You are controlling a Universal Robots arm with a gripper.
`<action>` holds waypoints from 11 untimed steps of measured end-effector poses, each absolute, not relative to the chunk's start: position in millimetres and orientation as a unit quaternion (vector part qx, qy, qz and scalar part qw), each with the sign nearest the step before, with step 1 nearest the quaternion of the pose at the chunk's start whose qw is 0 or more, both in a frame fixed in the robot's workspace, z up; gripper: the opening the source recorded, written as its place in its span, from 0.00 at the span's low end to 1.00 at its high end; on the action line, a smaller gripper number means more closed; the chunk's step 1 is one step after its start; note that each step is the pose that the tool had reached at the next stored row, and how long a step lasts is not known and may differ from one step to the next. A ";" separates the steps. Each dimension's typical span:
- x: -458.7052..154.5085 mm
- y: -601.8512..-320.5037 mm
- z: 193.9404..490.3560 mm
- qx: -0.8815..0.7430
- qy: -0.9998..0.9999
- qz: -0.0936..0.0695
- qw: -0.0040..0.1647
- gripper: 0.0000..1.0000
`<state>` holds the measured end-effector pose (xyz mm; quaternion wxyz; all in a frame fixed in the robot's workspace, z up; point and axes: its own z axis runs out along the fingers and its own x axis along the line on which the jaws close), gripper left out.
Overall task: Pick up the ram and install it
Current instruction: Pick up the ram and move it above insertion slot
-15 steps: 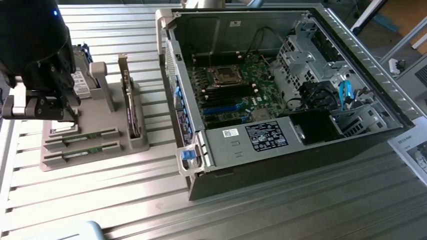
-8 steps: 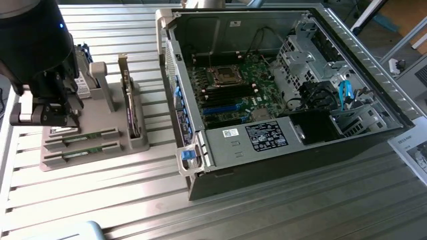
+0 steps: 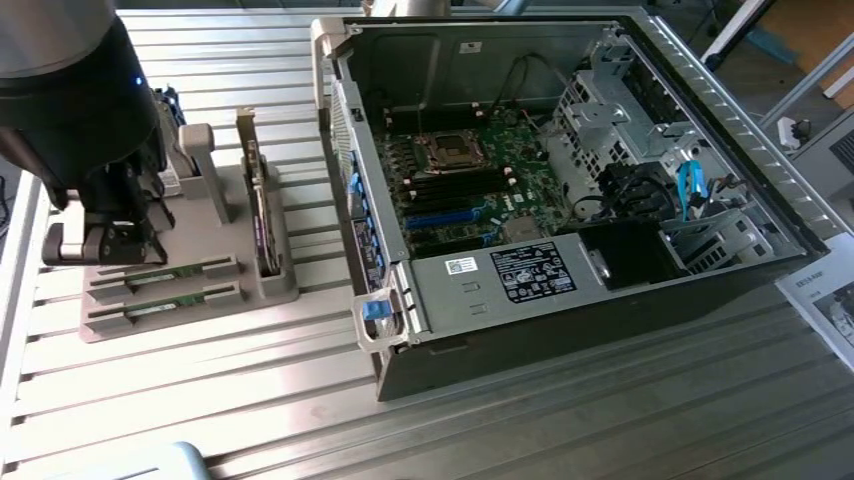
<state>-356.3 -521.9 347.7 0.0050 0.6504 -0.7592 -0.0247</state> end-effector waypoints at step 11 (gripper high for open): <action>-357.7 -508.9 320.8 0.662 -0.749 -0.026 0.004 0.36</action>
